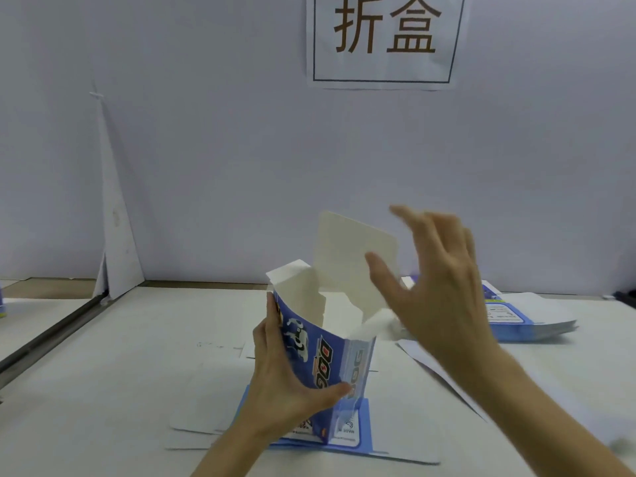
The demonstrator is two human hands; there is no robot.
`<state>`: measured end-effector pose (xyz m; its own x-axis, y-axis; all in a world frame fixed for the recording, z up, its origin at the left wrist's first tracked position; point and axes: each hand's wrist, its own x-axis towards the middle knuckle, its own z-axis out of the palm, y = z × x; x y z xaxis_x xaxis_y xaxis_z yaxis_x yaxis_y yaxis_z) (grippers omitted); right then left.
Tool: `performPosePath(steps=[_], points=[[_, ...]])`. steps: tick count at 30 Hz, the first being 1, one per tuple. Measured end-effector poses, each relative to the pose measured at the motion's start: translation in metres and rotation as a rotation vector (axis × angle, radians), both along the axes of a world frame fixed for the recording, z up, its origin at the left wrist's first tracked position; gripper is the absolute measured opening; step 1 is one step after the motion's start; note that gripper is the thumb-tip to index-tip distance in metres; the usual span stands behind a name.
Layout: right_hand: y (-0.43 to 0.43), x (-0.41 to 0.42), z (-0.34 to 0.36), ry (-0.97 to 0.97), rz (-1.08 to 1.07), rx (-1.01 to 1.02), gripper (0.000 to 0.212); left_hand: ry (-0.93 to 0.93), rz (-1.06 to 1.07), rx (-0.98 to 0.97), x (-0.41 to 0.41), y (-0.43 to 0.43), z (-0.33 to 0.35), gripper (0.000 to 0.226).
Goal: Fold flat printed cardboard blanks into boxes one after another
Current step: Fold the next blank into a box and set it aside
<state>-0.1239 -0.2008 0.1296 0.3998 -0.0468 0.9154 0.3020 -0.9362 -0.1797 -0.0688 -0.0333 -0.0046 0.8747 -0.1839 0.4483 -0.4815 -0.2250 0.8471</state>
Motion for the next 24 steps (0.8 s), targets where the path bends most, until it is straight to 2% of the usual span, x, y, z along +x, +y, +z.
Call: performPosePath(steps=[2,3,5,7,10,13,15,17,20,22,24], points=[[-0.007,0.022,0.020,0.281,-0.031,0.040,0.055,0.007,0.002,0.046,0.000,-0.001,-0.001,0.125],[-0.010,0.035,0.026,0.416,-0.035,0.049,0.050,0.004,0.006,0.052,0.000,-0.002,-0.001,0.124],[-0.018,0.059,0.028,0.623,0.094,0.168,0.039,0.027,0.013,0.017,0.000,-0.002,0.000,0.122],[-0.026,0.073,0.019,0.682,0.249,0.431,0.033,0.054,0.017,-0.028,0.000,-0.001,-0.001,0.122],[-0.043,0.083,-0.011,0.689,0.331,0.875,0.021,0.013,0.023,0.031,-0.003,-0.002,-0.002,0.118],[-0.048,0.083,-0.055,1.055,0.336,1.298,0.016,-0.001,0.012,0.038,-0.002,-0.004,-0.003,0.118],[-0.046,0.078,-0.075,1.207,0.398,1.421,0.015,-0.004,0.009,0.043,-0.002,-0.004,-0.004,0.117],[-0.049,0.074,-0.067,1.114,0.469,1.481,0.017,0.003,-0.024,0.047,-0.002,-0.003,-0.004,0.120],[-0.055,0.068,-0.023,0.798,0.586,1.411,0.015,0.004,-0.018,0.070,-0.006,-0.006,-0.003,0.121],[-0.049,0.060,0.002,0.778,0.624,1.236,0.015,-0.016,0.038,0.100,-0.009,-0.011,-0.002,0.122],[-0.040,0.052,0.013,0.851,0.572,1.016,0.019,-0.026,0.081,0.124,-0.011,-0.015,-0.002,0.124]])
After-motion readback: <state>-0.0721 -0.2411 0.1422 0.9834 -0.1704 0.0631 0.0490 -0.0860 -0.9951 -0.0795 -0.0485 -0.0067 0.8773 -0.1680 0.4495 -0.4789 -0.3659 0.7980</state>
